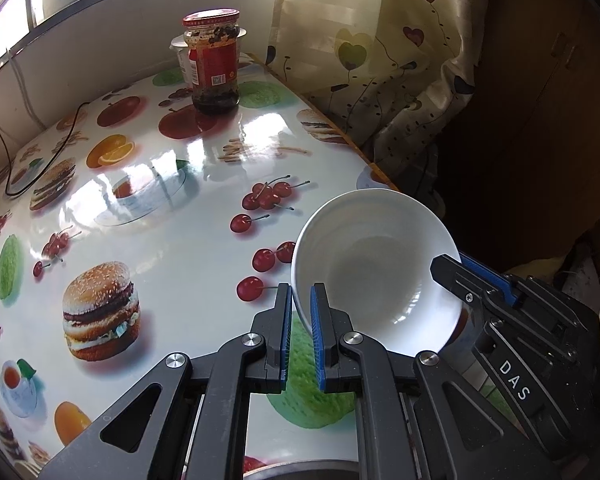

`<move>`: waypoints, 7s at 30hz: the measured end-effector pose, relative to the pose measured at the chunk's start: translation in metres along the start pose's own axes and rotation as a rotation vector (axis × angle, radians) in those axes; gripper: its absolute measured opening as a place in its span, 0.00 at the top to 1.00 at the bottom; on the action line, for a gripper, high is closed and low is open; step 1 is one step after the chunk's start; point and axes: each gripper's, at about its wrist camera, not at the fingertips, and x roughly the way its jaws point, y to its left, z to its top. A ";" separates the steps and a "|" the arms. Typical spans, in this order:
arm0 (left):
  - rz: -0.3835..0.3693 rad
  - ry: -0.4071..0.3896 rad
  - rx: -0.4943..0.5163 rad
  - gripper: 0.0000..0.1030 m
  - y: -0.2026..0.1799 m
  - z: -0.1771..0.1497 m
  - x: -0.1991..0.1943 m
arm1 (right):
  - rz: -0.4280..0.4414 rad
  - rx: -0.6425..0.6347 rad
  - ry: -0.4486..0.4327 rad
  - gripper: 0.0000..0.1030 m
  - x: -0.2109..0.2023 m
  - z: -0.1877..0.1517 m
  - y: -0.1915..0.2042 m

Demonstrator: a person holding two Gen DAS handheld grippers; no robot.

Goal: Organize plates and bowls

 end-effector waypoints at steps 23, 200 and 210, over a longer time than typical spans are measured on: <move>-0.058 -0.110 -0.033 0.91 0.004 -0.022 -0.070 | 0.019 -0.024 -0.103 0.88 -0.066 -0.009 0.021; -0.104 -0.163 -0.240 0.63 0.082 -0.197 -0.101 | 0.108 0.080 -0.113 0.50 -0.109 -0.169 0.041; -0.149 -0.150 -0.294 0.63 0.095 -0.190 -0.088 | 0.122 0.097 -0.101 0.50 -0.094 -0.163 0.038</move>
